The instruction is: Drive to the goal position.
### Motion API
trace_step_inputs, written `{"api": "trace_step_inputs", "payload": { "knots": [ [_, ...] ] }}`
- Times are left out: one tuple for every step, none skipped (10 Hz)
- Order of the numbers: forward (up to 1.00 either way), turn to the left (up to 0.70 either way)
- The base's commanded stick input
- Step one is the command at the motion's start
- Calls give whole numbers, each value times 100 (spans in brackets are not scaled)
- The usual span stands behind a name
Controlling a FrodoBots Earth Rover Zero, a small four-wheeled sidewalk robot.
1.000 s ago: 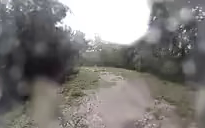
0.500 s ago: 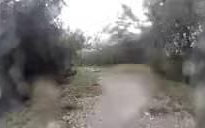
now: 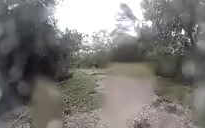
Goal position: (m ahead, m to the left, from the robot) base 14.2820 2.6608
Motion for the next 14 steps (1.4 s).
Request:
{"api": "trace_step_inputs", "payload": {
  "knots": [
    [85,0],
    [85,0],
    [85,0],
    [85,0],
    [85,0],
    [85,0],
    [85,0],
    [85,0],
    [85,0],
    [85,0],
    [85,-29],
    [85,-13],
    [85,0],
    [85,0]
  ]
}}
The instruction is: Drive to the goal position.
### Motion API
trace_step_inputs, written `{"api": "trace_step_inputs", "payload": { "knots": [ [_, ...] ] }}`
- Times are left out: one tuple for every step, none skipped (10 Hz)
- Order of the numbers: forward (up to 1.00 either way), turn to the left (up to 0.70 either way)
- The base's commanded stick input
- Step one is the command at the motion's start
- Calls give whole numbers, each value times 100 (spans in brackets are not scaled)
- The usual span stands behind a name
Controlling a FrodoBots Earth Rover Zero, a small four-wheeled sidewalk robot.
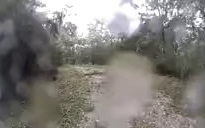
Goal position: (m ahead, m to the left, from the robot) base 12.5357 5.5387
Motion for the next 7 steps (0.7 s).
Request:
{"api": "trace_step_inputs", "payload": {
  "knots": [
    [85,0],
    [85,0],
    [85,0],
    [85,0],
    [85,0],
    [85,0],
    [85,0]
  ]
}}
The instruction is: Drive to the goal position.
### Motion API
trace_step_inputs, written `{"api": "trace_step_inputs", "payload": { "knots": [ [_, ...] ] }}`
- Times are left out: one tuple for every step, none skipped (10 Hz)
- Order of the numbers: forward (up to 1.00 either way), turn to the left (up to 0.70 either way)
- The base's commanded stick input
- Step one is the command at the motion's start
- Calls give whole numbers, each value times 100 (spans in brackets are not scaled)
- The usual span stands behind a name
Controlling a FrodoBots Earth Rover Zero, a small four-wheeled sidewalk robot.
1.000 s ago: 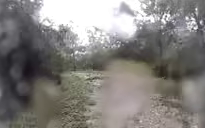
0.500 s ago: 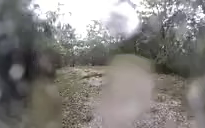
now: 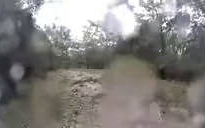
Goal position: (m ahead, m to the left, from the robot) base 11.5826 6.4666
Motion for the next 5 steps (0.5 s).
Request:
{"api": "trace_step_inputs", "payload": {
  "knots": [
    [85,0],
    [85,0],
    [85,1],
    [85,9],
    [85,17]
  ]
}}
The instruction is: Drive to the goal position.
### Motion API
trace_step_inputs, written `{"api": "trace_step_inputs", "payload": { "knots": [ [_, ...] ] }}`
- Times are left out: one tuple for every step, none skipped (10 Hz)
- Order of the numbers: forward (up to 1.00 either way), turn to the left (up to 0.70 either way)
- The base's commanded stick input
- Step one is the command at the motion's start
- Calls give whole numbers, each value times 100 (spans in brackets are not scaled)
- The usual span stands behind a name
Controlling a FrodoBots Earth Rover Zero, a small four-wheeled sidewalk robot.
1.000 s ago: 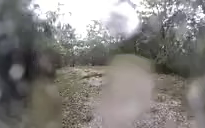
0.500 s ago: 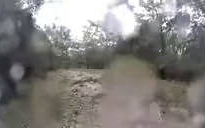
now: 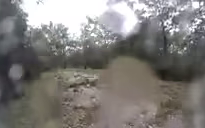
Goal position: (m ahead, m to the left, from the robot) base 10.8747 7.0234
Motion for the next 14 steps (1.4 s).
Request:
{"api": "trace_step_inputs", "payload": {
  "knots": [
    [85,28],
    [85,34],
    [85,34],
    [85,3],
    [85,0],
    [85,0],
    [85,3],
    [85,34],
    [85,34],
    [85,34],
    [85,10],
    [85,0],
    [85,0],
    [85,0]
  ]
}}
